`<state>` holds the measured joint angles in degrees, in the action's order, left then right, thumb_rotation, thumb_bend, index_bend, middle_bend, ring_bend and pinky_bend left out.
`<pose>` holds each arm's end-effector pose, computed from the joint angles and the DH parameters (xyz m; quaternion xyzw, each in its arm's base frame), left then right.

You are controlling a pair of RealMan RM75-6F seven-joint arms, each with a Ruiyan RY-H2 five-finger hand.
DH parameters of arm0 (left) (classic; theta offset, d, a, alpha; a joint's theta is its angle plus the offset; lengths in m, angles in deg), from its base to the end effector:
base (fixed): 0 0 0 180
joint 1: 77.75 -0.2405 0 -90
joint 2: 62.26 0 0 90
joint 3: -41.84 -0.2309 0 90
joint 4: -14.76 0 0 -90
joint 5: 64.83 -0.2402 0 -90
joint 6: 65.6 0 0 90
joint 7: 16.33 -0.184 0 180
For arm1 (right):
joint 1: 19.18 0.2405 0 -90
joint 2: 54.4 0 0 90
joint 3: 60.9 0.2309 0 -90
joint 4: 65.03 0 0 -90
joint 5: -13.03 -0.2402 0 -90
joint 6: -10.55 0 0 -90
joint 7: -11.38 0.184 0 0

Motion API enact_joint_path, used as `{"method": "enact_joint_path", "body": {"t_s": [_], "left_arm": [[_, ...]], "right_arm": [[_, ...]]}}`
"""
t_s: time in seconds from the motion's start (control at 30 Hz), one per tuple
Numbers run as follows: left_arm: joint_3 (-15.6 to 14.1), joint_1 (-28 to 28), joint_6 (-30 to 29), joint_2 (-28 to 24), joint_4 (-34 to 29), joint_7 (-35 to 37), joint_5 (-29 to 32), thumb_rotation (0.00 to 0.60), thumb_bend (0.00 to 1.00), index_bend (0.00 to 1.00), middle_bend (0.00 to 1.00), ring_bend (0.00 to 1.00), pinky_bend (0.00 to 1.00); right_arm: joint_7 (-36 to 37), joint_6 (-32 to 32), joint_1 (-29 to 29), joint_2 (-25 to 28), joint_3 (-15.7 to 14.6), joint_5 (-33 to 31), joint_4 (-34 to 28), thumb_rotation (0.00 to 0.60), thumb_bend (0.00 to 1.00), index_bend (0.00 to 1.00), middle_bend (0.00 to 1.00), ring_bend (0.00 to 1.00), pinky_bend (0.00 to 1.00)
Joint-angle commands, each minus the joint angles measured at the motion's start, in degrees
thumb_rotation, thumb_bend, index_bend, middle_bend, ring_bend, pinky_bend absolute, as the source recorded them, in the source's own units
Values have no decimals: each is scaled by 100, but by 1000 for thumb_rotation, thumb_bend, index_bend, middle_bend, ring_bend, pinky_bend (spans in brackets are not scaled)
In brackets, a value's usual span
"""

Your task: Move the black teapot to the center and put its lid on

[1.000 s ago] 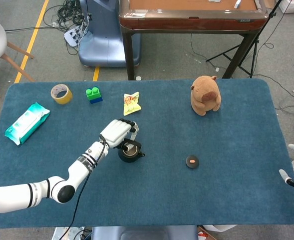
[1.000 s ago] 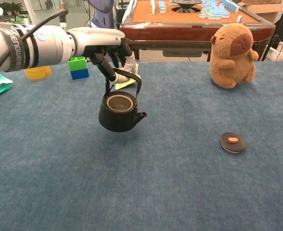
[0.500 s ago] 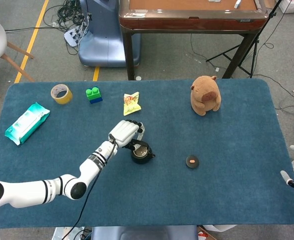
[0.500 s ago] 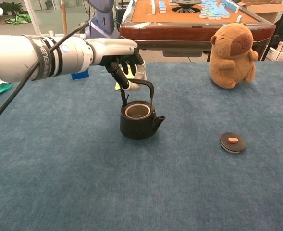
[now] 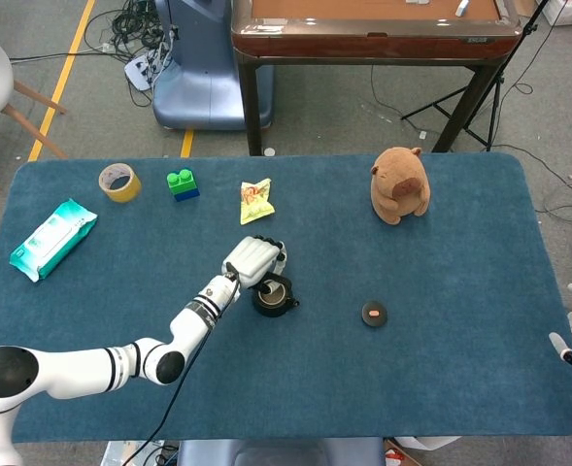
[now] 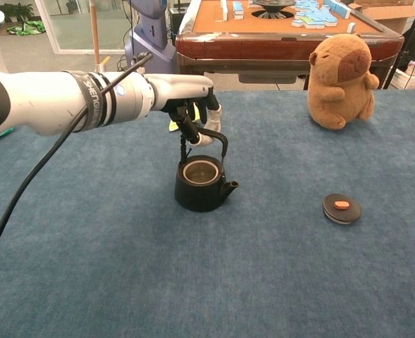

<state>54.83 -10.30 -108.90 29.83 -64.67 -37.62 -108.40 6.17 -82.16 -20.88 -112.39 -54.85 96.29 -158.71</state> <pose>0.0064 0.4113 -0.0959 -0.7890 -0.3738 -0.3606 0.3282 -0.3197 -0.1966 0.1868 0.5526 -0.3190 0.3473 0.6872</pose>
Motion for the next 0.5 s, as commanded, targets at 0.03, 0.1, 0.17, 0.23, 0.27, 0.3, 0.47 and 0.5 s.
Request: {"method": "enact_joint_path", "body": {"t_s": [0.03, 0.1, 0.17, 0.23, 0.27, 0.3, 0.47, 0.5], "left_arm": [[-30, 22, 11, 31, 49, -47, 39, 600, 530, 652, 313, 256, 214], [-23, 41, 13, 69, 90, -60, 89, 600, 529, 650, 313, 256, 214], [23, 57, 13, 104, 110, -30, 145, 600, 528, 649, 313, 256, 214], [28, 70, 35, 109, 117, -30, 176, 600, 527, 648, 313, 256, 214], [21, 76, 41, 109, 123, -41, 186, 600, 527, 644, 313, 256, 214], [5, 81, 38, 107, 135, -68, 202, 600, 525, 633, 313, 256, 214], [-61, 98, 72, 48, 140, -172, 327, 600, 514, 452, 311, 252, 214], [-71, 104, 77, 31, 128, -194, 359, 600, 508, 411, 307, 249, 214]], "right_arm": [[2, 1, -4, -1, -3, 2, -1, 600, 162, 269, 353, 324, 359], [4, 2, -4, -7, 0, 2, 6, 600, 162, 269, 354, 324, 359], [2, 10, 0, -11, 2, 3, 5, 600, 162, 269, 354, 324, 359], [4, 7, 2, -9, 0, 22, 2, 600, 162, 269, 353, 324, 359], [4, 3, 0, -6, -1, 28, 0, 600, 162, 269, 354, 324, 359], [7, -6, -5, -2, -2, 33, -3, 600, 162, 269, 354, 324, 359], [34, -31, -32, -2, 3, 15, 6, 600, 162, 269, 354, 324, 359], [36, -33, -33, -7, 4, 16, 13, 600, 162, 269, 354, 324, 359]]}}
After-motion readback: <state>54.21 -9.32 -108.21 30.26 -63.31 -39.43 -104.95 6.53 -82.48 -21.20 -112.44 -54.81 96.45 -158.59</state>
